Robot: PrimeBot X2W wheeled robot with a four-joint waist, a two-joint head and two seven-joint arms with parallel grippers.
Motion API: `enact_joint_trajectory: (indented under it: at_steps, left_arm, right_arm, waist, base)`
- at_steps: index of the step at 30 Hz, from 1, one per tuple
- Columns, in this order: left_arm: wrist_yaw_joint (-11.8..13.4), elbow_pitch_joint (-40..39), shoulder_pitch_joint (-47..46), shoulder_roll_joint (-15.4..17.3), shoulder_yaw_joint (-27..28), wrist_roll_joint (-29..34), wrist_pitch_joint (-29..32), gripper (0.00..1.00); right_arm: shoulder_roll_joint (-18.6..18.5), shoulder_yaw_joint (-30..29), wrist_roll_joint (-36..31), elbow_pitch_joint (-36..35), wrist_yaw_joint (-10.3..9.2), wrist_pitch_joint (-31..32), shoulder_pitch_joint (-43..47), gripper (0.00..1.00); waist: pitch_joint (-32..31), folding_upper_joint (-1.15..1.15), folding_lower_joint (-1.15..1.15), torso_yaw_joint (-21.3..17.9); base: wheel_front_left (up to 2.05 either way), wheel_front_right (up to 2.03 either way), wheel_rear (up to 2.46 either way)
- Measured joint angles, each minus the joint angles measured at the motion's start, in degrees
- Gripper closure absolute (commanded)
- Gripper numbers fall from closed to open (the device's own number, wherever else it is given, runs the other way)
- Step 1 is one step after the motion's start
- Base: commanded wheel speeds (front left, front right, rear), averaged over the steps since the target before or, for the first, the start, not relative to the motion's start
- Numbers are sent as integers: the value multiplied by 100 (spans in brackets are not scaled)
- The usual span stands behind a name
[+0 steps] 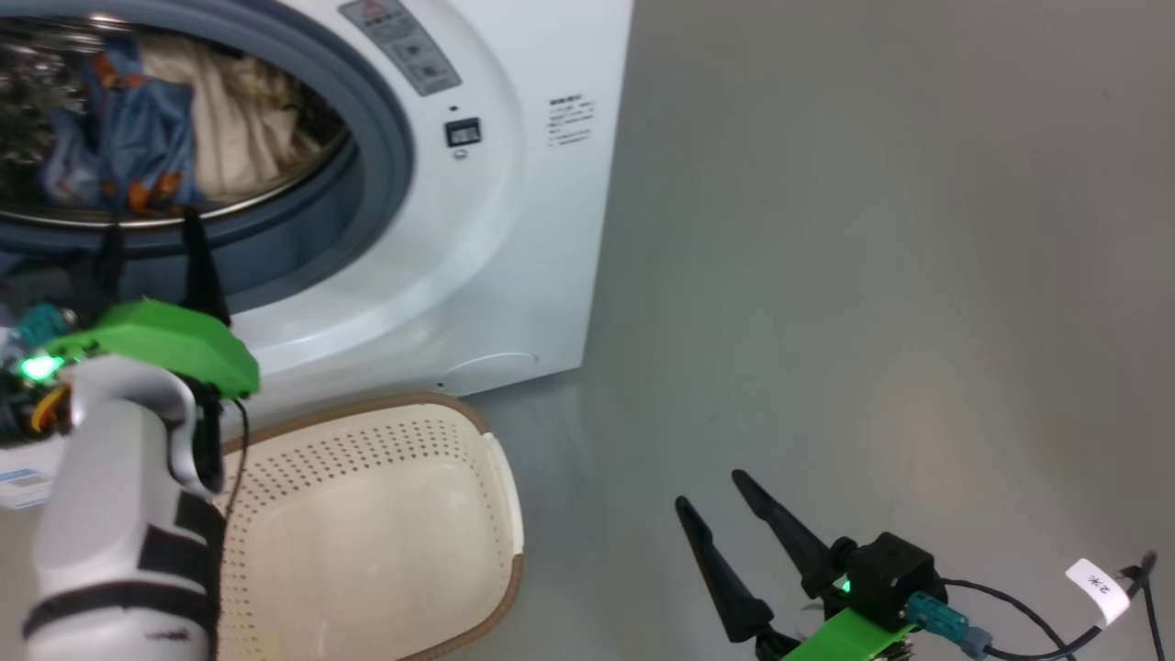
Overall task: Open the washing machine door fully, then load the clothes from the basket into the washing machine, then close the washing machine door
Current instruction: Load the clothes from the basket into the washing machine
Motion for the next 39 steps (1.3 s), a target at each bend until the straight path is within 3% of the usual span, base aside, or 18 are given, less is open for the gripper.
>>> enact_joint_trajectory:
  at_steps: [17, 24, 31, 39]
  left_arm:
    - [-136, -1683, 2059, -350, -472, -71, 0, 0]
    - [-11, -2470, 2909, -359, -749, -59, 0, 0]
    - [381, -2997, 3701, -356, -728, -196, 0, 0]
    - [525, -3587, 4468, -348, -557, -252, 0, 0]
  right_arm:
    - [0, -460, -140, -32, 0, 0, 161, 0]
    - [0, -480, -167, -24, 0, 0, 313, 0]
    - [1, -475, -187, -8, 0, 0, 367, 0]
    - [-1, -544, -190, -7, 0, 0, 570, 0]
  waist:
    - [-491, 0, 0, 647]
    - [-695, 0, 0, 851]
    - [-882, 0, 0, 945]
    - [-1035, 0, 0, 973]
  base:
    - [0, 0, 0]
    - [0, 0, 0]
    - [0, 0, 0]
    - [0, 0, 0]
